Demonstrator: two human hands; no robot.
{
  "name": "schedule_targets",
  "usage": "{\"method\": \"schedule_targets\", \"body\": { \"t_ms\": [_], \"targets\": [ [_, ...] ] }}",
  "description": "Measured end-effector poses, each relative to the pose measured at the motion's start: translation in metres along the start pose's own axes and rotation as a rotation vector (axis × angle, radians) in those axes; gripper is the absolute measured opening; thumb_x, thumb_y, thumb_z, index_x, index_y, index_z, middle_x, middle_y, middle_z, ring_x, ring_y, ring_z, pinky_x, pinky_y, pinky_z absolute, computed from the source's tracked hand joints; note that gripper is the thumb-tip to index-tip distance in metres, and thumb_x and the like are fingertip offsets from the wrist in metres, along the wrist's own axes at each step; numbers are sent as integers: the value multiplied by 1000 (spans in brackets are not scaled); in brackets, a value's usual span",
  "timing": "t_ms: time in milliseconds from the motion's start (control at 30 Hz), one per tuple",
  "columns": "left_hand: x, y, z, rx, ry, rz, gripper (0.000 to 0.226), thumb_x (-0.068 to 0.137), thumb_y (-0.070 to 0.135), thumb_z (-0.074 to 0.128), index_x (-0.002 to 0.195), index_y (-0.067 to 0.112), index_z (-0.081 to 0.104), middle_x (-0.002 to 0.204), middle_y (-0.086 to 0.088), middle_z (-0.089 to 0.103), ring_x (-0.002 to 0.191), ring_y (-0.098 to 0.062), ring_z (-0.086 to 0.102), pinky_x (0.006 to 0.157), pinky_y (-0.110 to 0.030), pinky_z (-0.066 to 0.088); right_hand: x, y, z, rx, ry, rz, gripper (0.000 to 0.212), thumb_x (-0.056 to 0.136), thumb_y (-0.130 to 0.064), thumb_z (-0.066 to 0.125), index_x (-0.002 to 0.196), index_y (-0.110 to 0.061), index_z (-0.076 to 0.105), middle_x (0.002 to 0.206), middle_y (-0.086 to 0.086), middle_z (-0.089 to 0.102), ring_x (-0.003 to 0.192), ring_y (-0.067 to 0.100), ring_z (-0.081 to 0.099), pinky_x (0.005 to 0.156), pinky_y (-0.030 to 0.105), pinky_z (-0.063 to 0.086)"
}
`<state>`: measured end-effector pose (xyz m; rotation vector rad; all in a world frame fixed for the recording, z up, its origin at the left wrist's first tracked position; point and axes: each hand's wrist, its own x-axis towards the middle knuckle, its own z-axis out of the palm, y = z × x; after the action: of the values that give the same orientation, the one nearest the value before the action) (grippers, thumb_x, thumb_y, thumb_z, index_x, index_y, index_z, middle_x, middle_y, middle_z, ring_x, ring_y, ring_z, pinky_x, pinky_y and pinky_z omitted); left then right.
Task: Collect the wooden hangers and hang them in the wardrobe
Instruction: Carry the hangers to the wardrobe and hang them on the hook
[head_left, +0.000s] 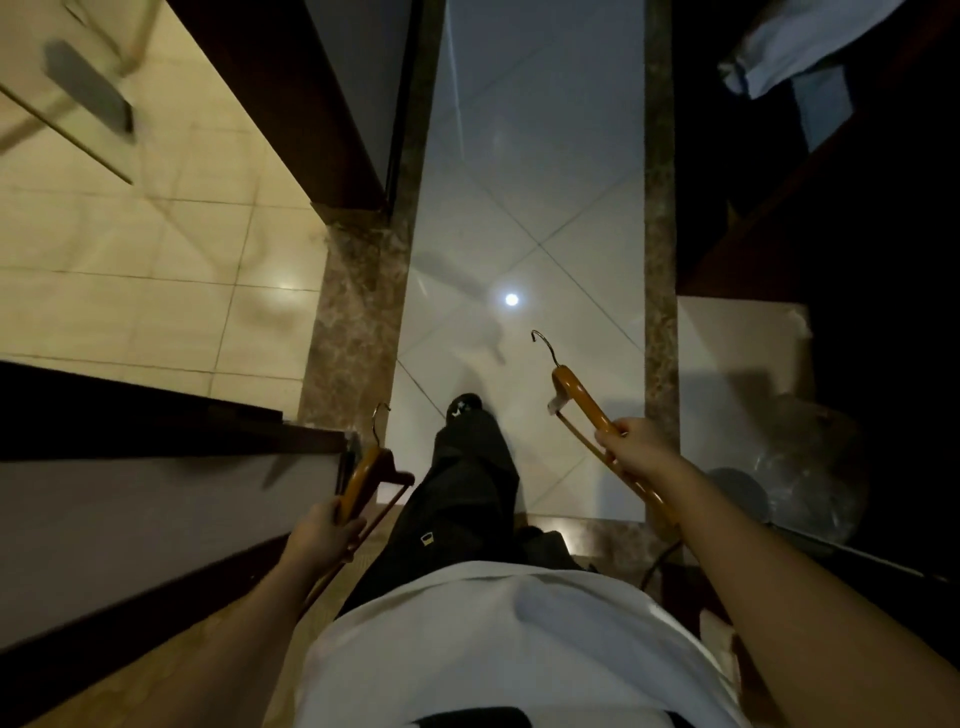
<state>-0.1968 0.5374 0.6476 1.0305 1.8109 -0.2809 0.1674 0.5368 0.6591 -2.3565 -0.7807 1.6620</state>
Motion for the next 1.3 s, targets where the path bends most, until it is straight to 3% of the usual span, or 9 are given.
{"method": "schedule_targets", "body": {
  "t_ms": [133,267,467,567,700,800,900,1300],
  "targets": [
    [35,37,-41,10,-45,13,21,91,10,52,111,4,56,83,-7,60,72,-17,60,55,-22,45,24,-41,-3,13,27,41,18,95,-23,48,97,-6,57,74,6,55,60,16,50,54,24,43],
    [69,97,-83,110,-40,82,18,91,15,54,109,10,55,79,-2,59,68,-14,60,52,-21,44,34,-64,-11,65,31,131,17,95,-20,49,96,-5,56,72,8,54,57,17,48,51,26,40],
    [114,205,-134,226,-36,256,24,91,18,55,113,9,56,74,0,58,65,-13,60,53,-20,46,41,-77,-32,176,114,267,22,94,-26,48,98,-7,59,80,11,59,70,23,54,65,33,46],
    [131,258,-145,210,-47,311,29,90,18,56,117,7,54,76,-3,60,65,-14,60,52,-21,45,49,-87,-49,246,122,345,32,93,-32,51,98,-2,60,75,12,57,69,25,51,65,35,44],
    [152,324,-152,176,-45,366,27,91,19,55,116,9,54,81,-5,61,67,-14,60,51,-19,43,83,-118,-80,220,145,417,32,95,-29,47,100,0,58,73,12,55,67,24,51,72,40,51],
    [168,365,-156,184,-35,357,26,92,19,54,115,8,54,78,-2,59,65,-12,58,50,-17,41,122,-151,-107,209,142,383,26,94,-27,49,97,-3,59,68,8,53,59,19,48,57,29,43],
    [185,397,-164,198,-23,302,28,91,19,54,116,6,55,79,-5,61,66,-15,60,53,-21,45,161,-194,-142,224,100,316,18,93,-20,50,92,-3,58,67,9,53,56,19,47,52,26,37],
    [238,511,-223,209,59,213,23,93,14,52,112,2,56,78,-9,60,59,-15,57,47,-20,39,269,-377,-280,251,81,-26,27,92,-20,51,114,-5,55,84,9,58,67,17,51,58,27,42]
  ]
}}
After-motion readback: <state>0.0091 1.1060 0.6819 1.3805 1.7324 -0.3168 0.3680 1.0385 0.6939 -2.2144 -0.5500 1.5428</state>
